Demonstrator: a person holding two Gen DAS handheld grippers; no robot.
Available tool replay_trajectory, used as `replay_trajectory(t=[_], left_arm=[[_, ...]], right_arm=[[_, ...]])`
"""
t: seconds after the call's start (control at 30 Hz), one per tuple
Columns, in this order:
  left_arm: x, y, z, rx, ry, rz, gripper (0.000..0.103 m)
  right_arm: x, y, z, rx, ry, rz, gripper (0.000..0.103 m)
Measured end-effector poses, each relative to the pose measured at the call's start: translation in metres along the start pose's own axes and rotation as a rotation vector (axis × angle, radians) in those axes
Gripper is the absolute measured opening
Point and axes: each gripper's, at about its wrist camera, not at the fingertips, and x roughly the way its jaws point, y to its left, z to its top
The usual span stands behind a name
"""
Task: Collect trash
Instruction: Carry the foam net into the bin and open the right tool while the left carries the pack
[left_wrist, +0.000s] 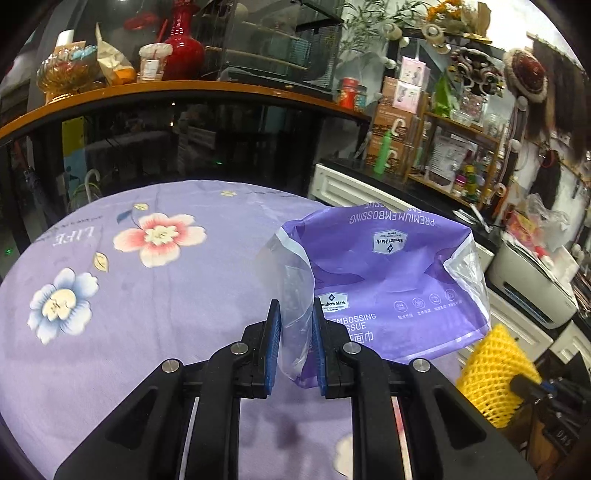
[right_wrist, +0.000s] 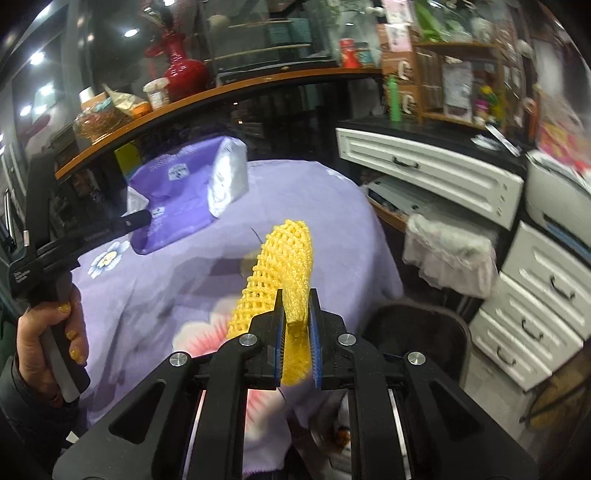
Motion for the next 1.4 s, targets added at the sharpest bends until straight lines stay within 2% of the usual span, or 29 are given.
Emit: replay_trajectory(t=[0.37, 0.63, 0.97, 1.03, 1.07, 1.1, 1.13, 1.17, 1.4], left_arm=[[-0.016, -0.061, -0.022, 0.082, 0.011, -0.123, 0.017], [-0.016, -0.099, -0.034, 0.159, 0.03, -0.184, 0.017], [-0.009, -0.139, -0.051, 0.249, 0.06, -0.237, 0.017], [-0.006, -0.144, -0.054, 0.26, 0.067, -0.24, 0.017], [-0.005, -0.147, -0.055, 0.264, 0.071, -0.242, 0.017], [-0.003, -0.149, -0.057, 0.27, 0.076, -0.245, 0.017], [-0.002, -0.151, -0.058, 0.276, 0.08, -0.247, 0.017], [-0.001, -0.154, -0.059, 0.283, 0.083, -0.248, 0.017], [0.004, -0.176, -0.072, 0.341, 0.109, -0.268, 0.017]], right_arm=[[-0.018, -0.053, -0.042, 0.111, 0.025, -0.11, 0.012], [-0.001, -0.077, -0.064, 0.153, 0.076, -0.161, 0.012], [0.029, -0.109, -0.092, 0.27, 0.141, -0.175, 0.013], [0.033, -0.113, -0.097, 0.284, 0.154, -0.185, 0.017], [0.036, -0.116, -0.101, 0.299, 0.161, -0.193, 0.029], [0.037, -0.118, -0.105, 0.312, 0.163, -0.197, 0.046], [0.037, -0.12, -0.108, 0.326, 0.16, -0.2, 0.053], [0.037, -0.122, -0.112, 0.342, 0.158, -0.202, 0.056], [0.02, -0.129, -0.12, 0.351, 0.148, -0.242, 0.056]])
